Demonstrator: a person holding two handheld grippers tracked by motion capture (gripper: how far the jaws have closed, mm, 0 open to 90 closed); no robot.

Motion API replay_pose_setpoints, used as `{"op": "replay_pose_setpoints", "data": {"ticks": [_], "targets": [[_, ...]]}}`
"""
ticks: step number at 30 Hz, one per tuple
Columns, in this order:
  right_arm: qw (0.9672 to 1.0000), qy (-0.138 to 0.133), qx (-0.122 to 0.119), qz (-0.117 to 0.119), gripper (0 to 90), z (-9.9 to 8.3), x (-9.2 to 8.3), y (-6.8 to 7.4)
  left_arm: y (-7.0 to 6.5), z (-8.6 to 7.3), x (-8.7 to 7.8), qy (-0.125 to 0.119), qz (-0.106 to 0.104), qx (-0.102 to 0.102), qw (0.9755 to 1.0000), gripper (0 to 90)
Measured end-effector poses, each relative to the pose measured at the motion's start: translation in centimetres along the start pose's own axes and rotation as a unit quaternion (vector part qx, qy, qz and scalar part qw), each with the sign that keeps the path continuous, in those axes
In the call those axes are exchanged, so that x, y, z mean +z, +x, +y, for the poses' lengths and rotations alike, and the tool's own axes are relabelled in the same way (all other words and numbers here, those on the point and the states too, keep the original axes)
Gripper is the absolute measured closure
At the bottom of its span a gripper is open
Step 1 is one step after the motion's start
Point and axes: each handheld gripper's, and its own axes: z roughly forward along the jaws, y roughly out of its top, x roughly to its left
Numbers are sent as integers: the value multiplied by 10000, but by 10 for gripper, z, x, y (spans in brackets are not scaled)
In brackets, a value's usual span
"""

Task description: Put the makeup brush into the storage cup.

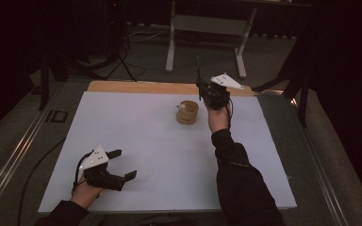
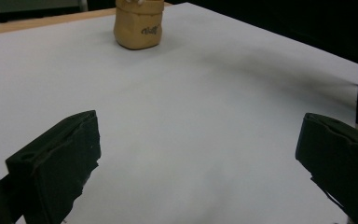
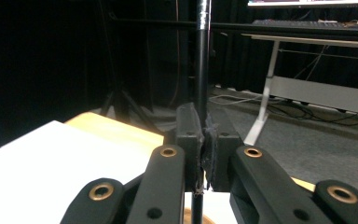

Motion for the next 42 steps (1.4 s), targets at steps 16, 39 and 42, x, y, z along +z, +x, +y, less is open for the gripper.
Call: {"op": "replay_pose_setpoints", "data": {"ticks": [16,39,42], "targets": [[9989,140,436,-65,856,-36,36,-9,2,-2,-2,-6,-83,-64,9999,7],[9944,820,597,-292,855,-76,65,-7,2,-4,-1,37,-161,-69,9998,8],[9939,845,622,-334,855,-79,64,-9,2,-4,-1,42,-181,-68,9998,8]]}}
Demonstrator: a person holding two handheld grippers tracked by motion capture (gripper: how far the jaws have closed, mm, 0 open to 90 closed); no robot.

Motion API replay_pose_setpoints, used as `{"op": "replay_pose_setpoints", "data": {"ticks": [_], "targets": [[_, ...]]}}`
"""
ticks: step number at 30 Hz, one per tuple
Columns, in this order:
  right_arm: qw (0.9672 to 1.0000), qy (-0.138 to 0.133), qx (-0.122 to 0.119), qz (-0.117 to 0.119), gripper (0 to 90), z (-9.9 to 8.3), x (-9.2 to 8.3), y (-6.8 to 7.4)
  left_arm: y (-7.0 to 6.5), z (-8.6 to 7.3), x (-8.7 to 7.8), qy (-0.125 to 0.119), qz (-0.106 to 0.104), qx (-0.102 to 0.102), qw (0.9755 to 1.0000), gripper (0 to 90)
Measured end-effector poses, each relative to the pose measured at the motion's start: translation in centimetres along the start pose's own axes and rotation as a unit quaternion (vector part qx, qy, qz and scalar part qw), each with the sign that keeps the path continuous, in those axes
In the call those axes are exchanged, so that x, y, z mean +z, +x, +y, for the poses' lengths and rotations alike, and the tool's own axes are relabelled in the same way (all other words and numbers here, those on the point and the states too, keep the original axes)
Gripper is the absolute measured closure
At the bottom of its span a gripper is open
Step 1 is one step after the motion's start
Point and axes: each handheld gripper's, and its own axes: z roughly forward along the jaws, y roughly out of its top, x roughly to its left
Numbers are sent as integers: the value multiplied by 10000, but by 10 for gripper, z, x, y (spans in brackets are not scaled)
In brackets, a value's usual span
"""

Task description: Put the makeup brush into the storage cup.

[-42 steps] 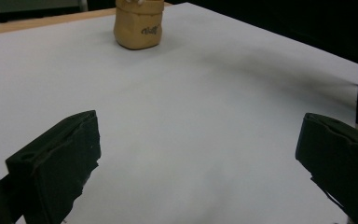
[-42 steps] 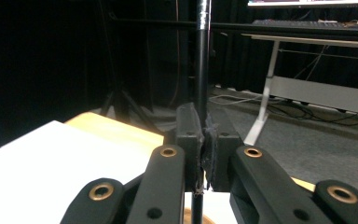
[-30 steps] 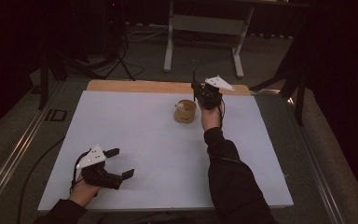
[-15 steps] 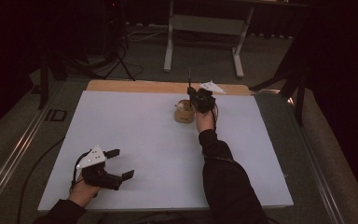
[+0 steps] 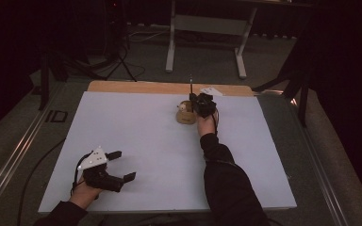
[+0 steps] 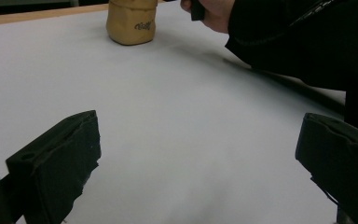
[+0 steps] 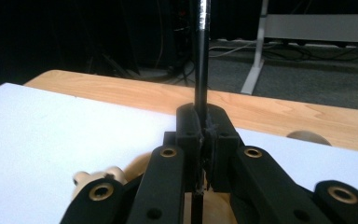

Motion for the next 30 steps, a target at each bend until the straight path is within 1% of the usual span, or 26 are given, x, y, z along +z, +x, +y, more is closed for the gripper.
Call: {"op": "replay_pose_setpoints", "data": {"ticks": [1,2,5,6,7,8,9,10,11,12,13,14,15,16,17,19,20,21,22,23,24,25,26,27,29,30], "targets": [[10000,14,-5,-10,855,-1,0,-1,0,0,0,0,1,-4,10000,8],[10000,48,26,28,854,-3,0,-1,0,0,0,-8,3,-4,10000,8],[9999,126,2,57,851,-6,1,-1,0,0,0,-7,4,-2,10000,8],[9999,148,32,58,846,-6,1,-1,0,0,0,-3,4,-5,10000,8],[9998,181,80,62,794,-6,1,-2,0,0,0,-2,14,-3,10000,8],[9996,208,192,53,731,-5,0,-2,0,0,0,1,17,2,10000,8],[9996,208,192,53,731,-5,0,-2,0,0,0,1,17,2,10000,8],[9992,258,286,51,653,-4,-1,-3,0,1,1,4,25,-5,10000,8],[9988,306,378,36,513,1,-6,-5,0,1,0,-7,20,-12,10000,8],[9986,348,397,54,450,4,-8,-6,0,1,0,0,47,9,10000,8],[9983,407,411,74,413,7,-10,-7,0,2,0,2,45,10,10000,8],[9984,424,360,96,377,11,-14,-7,0,2,0,1,35,2,10000,8],[9984,424,360,96,377,11,-14,-7,0,2,0,1,35,2,10000,8],[9984,441,328,106,308,14,-17,-8,0,2,0,7,63,28,10000,8],[9980,488,351,207,220,20,-22,-8,0,2,0,21,52,23,10000,7],[9981,485,275,256,157,26,-29,-6,-1,3,0,3,84,24,10000,7],[9978,484,283,343,133,28,-32,-6,-1,3,0,-2,67,25,10000,8],[9977,461,281,417,86,31,-36,-5,-2,4,0,-15,89,40,10000,8],[9965,388,215,710,81,34,-45,-3,-2,4,-1,-23,81,39,10000,8],[9964,384,169,732,81,35,-48,-2,-2,4,-1,-34,90,34,9999,7],[9968,387,121,695,81,37,-51,1,-2,5,-1,-37,78,33,10000,7],[9958,393,128,812,81,38,-56,3,-2,5,-1,-44,68,23,10000,7],[9957,370,111,847,80,39,-60,4,-2,5,-2,-46,99,26,9999,7],[9948,367,43,953,81,40,-64,7,-2,5,-2,-42,80,14,10000,8],[9945,381,-83,975,81,41,-71,11,-2,5,-2,-34,98,-2,9999,7],[9936,388,-123,1056,81,41,-74,12,-1,5,-2,-22,88,4,10000,7]]}}
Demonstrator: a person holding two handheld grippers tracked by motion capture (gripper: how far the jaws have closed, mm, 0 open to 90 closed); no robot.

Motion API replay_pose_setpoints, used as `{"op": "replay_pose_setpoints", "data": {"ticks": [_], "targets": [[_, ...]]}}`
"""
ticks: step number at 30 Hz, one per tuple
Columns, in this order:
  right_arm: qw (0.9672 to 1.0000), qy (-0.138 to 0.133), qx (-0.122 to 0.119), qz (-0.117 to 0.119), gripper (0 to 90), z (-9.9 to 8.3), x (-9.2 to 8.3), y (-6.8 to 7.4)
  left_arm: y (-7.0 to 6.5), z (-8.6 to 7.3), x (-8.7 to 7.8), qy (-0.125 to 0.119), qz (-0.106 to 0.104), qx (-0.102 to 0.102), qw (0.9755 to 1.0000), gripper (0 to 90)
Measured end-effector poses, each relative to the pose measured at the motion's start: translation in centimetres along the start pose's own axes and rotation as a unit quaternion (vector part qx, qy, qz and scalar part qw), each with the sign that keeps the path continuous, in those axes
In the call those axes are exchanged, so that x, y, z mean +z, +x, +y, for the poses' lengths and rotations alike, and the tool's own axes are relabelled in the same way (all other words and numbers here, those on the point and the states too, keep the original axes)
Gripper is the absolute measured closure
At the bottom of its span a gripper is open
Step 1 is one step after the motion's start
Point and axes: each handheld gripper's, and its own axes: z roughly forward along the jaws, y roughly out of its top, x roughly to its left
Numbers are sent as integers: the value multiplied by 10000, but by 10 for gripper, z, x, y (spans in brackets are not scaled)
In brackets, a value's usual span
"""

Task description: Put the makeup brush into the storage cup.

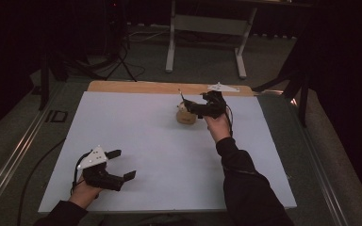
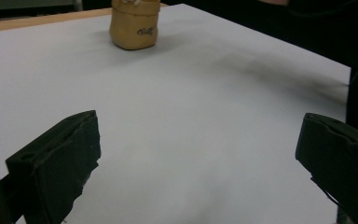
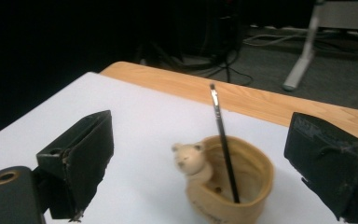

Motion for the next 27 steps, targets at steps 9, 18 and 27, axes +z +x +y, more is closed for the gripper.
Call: {"op": "replay_pose_setpoints", "data": {"ticks": [9,18,27], "targets": [[9989,198,-307,282,81,-8,-24,17,0,1,-1,4,-59,-66,10000,7],[9975,269,-468,464,82,-25,-46,26,0,1,-3,13,-93,-102,9999,7],[9968,160,-413,663,82,-48,-69,30,0,1,-3,-3,-117,-103,9999,7]]}}
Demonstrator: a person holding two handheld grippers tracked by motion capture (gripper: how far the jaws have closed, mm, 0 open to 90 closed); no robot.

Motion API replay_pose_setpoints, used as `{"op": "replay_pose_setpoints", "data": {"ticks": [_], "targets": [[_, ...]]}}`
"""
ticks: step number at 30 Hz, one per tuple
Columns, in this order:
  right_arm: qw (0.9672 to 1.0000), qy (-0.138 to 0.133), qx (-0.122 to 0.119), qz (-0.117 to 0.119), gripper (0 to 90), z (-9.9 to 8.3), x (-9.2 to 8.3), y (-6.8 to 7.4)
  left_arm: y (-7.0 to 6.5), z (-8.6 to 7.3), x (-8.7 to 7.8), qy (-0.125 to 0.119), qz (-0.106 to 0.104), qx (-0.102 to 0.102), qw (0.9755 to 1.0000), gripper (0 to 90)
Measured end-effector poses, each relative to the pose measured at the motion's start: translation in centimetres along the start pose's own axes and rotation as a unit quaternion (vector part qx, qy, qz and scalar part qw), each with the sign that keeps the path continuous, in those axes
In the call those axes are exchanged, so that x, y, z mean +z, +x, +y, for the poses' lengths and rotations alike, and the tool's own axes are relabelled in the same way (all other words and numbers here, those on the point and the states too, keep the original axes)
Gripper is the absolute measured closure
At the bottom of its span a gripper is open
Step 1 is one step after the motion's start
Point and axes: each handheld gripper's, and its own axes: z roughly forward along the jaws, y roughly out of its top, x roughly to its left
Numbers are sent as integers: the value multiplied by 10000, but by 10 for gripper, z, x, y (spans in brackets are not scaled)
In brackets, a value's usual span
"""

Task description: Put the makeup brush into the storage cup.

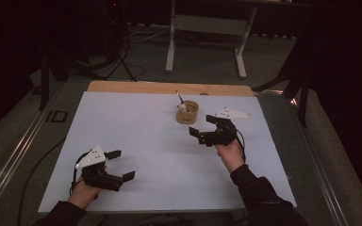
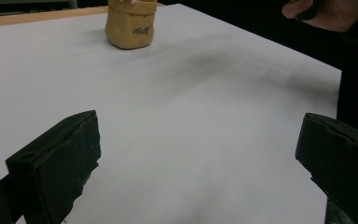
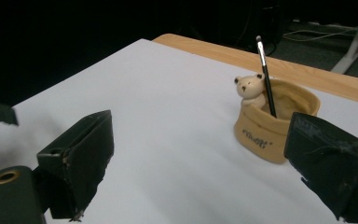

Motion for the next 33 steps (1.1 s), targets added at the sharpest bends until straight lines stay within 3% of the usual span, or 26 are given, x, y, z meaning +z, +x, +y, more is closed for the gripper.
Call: {"op": "replay_pose_setpoints", "data": {"ticks": [7,12,20,33], "targets": [[9999,-120,12,69,82,-14,-15,3,-1,0,0,11,-18,18,10000,7],[10000,-23,-58,73,94,-29,-29,5,-1,0,0,18,-15,41,10000,7],[9999,-64,26,97,95,-46,-45,0,-1,0,0,14,-23,30,10000,7],[9999,127,-19,86,95,-71,-55,-5,-1,0,0,10,-41,51,10000,8]]}}
